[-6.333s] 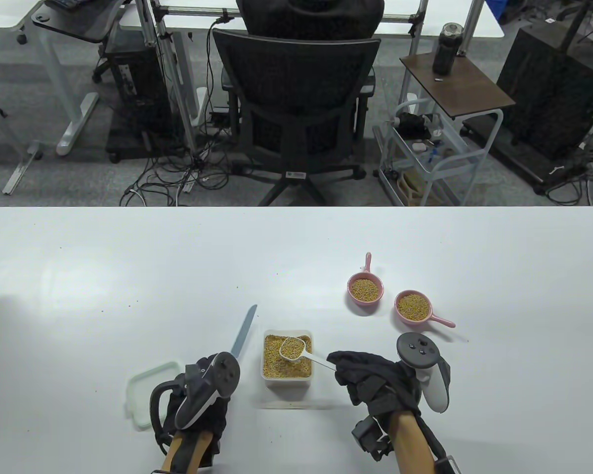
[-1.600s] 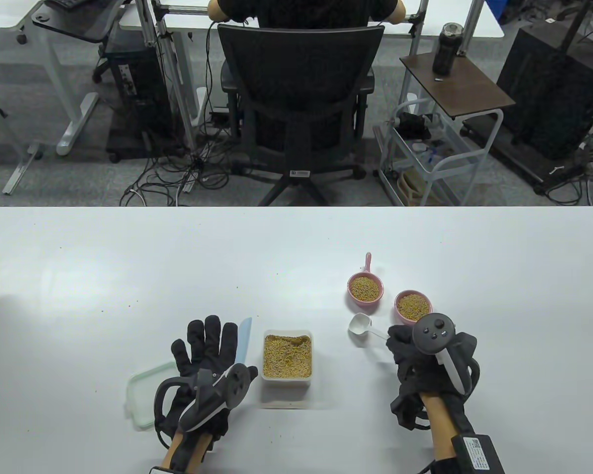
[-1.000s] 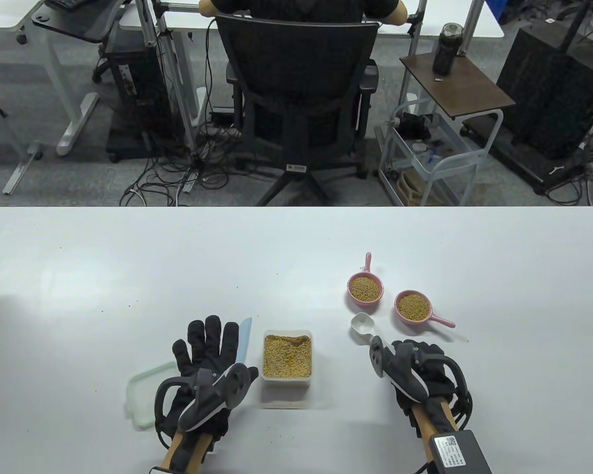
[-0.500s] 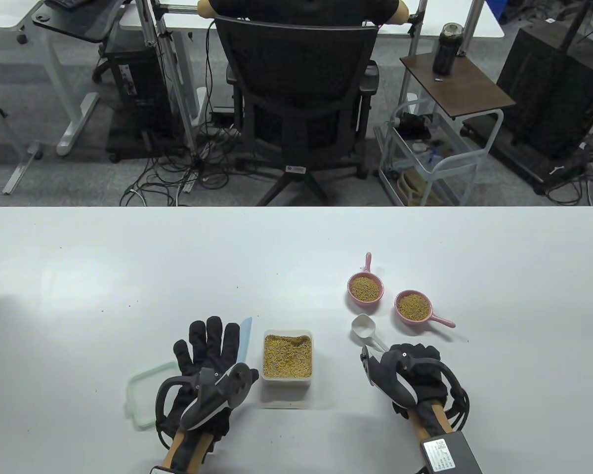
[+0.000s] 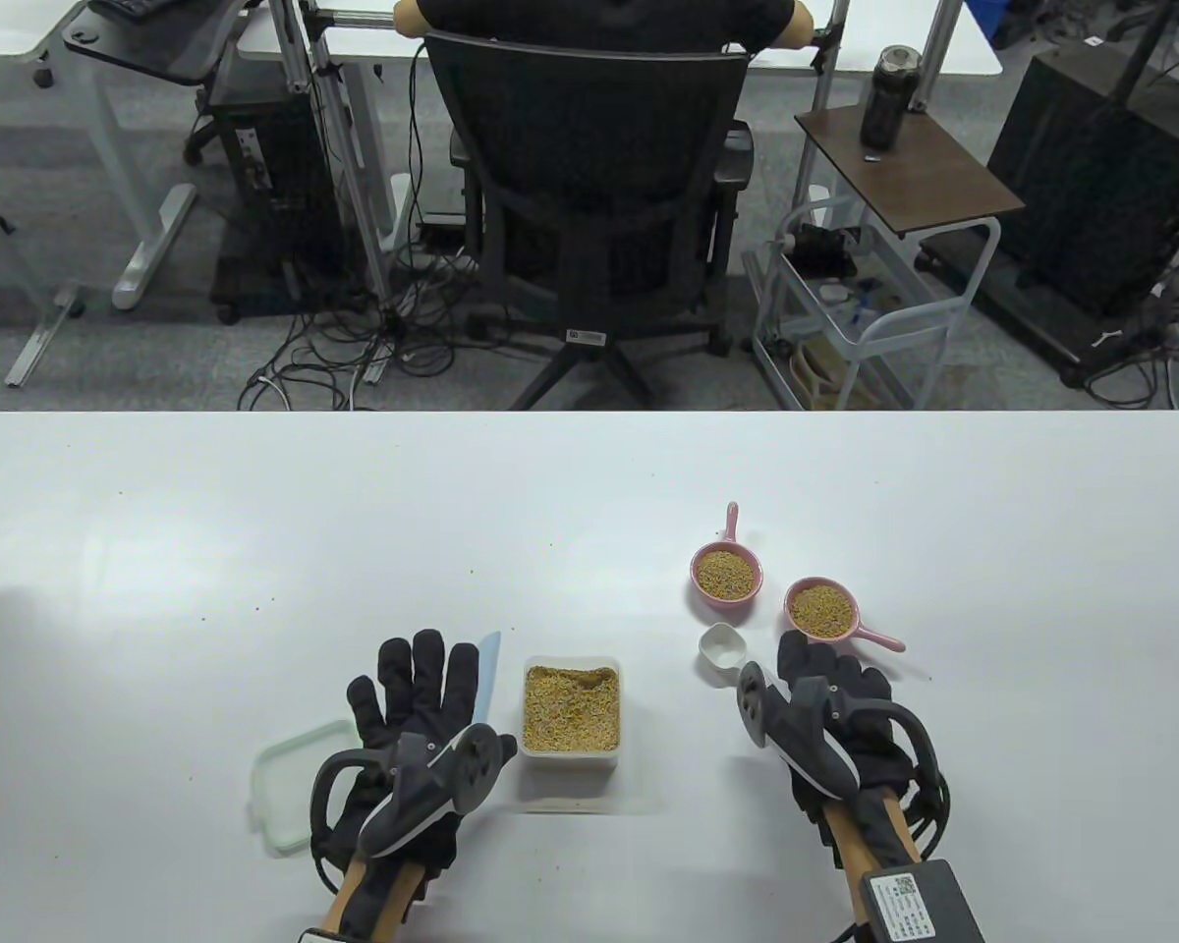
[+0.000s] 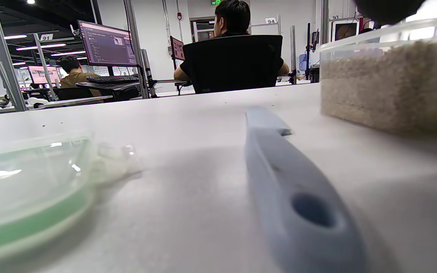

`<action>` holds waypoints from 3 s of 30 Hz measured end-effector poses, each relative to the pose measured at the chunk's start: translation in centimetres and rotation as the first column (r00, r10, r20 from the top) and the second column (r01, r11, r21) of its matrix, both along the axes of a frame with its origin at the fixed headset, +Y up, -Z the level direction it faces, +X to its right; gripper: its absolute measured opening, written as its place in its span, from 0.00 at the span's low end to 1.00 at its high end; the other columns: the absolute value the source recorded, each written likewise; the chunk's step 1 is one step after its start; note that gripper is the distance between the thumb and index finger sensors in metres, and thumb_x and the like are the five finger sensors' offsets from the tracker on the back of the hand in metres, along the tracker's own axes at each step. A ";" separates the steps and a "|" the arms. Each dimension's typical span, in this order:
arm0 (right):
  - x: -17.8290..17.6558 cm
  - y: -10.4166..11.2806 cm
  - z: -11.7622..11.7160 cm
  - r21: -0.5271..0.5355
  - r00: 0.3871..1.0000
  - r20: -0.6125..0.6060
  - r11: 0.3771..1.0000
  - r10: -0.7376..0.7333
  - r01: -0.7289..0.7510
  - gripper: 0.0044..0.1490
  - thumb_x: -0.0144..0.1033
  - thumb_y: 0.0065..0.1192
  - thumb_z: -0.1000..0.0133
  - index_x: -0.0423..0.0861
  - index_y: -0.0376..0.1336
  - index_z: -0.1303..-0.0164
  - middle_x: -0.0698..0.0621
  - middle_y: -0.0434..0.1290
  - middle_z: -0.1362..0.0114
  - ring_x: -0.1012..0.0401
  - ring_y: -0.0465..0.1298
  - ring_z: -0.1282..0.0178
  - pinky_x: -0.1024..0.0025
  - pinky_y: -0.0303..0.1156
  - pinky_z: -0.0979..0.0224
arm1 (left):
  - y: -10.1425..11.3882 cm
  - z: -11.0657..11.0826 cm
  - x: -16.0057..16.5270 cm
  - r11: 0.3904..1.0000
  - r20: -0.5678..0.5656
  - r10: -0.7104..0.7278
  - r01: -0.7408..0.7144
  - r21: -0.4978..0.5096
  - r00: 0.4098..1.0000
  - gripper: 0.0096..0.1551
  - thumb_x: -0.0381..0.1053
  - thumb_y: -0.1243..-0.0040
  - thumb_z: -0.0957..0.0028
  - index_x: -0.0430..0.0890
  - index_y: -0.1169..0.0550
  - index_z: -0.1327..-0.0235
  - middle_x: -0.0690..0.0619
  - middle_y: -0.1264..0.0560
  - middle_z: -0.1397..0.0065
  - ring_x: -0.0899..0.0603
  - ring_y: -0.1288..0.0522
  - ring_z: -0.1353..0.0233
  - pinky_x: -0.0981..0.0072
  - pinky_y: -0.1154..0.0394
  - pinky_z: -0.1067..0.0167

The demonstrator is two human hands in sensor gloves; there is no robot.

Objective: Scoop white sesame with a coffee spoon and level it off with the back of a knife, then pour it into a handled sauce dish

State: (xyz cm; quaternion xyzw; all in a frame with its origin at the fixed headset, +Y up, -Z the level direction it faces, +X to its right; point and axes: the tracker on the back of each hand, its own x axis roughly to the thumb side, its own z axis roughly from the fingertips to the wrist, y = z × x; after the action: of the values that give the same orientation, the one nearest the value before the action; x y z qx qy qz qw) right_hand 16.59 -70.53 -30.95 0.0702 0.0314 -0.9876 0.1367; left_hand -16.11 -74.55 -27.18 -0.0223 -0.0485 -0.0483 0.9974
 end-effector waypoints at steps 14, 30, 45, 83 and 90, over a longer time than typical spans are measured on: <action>0.4 3.0 5.2 0.384 0.801 -0.277 0.703 -0.530 0.598 0.51 0.67 0.49 0.41 0.58 0.42 0.09 0.49 0.42 0.05 0.48 0.48 0.08 0.45 0.47 0.14 | 0.0 0.0 -0.3 0.999 0.001 0.034 -0.034 0.037 0.999 0.58 0.76 0.60 0.47 0.50 0.59 0.10 0.41 0.61 0.08 0.28 0.65 0.15 0.28 0.59 0.27; -0.1 -2.4 3.6 0.219 0.903 -0.144 0.877 -0.405 0.428 0.53 0.69 0.45 0.41 0.59 0.36 0.09 0.48 0.35 0.05 0.47 0.41 0.08 0.42 0.41 0.14 | 0.8 -0.5 -2.2 0.993 -0.046 0.113 -0.112 0.024 0.993 0.60 0.77 0.58 0.49 0.51 0.59 0.10 0.42 0.61 0.08 0.28 0.65 0.16 0.29 0.59 0.27; 0.4 -2.8 3.1 0.203 0.892 -0.108 0.869 -0.438 0.451 0.54 0.69 0.46 0.41 0.58 0.37 0.09 0.47 0.36 0.05 0.47 0.42 0.08 0.43 0.41 0.14 | 0.5 -1.3 -10.5 0.876 0.026 -0.113 0.112 -0.469 0.993 0.75 0.81 0.53 0.61 0.43 0.64 0.13 0.39 0.63 0.08 0.26 0.65 0.14 0.24 0.58 0.25; 1.7 -2.2 3.4 0.259 0.877 -0.085 0.839 -0.473 0.478 0.55 0.68 0.47 0.41 0.54 0.38 0.08 0.49 0.37 0.05 0.47 0.44 0.08 0.43 0.43 0.14 | 4.7 -5.5 8.1 0.979 0.526 -0.093 0.174 -0.108 0.845 0.77 0.80 0.40 0.63 0.41 0.57 0.12 0.42 0.45 0.09 0.33 0.40 0.12 0.26 0.48 0.22; 2.0 -2.2 3.5 0.263 0.873 -0.077 0.835 -0.482 0.484 0.55 0.68 0.47 0.41 0.55 0.38 0.08 0.49 0.37 0.05 0.47 0.43 0.08 0.43 0.42 0.13 | 2.0 -6.6 9.3 0.957 0.535 -0.085 0.218 -0.191 0.841 0.77 0.80 0.41 0.64 0.42 0.56 0.12 0.43 0.45 0.08 0.34 0.40 0.12 0.26 0.48 0.22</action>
State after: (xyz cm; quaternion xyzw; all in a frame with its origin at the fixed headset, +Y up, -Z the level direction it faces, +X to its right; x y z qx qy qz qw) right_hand 18.57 -72.68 -27.45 0.0905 0.1493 -0.9763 -0.1280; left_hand -6.85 -72.51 -33.77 -0.1347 -0.3203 -0.1256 0.9292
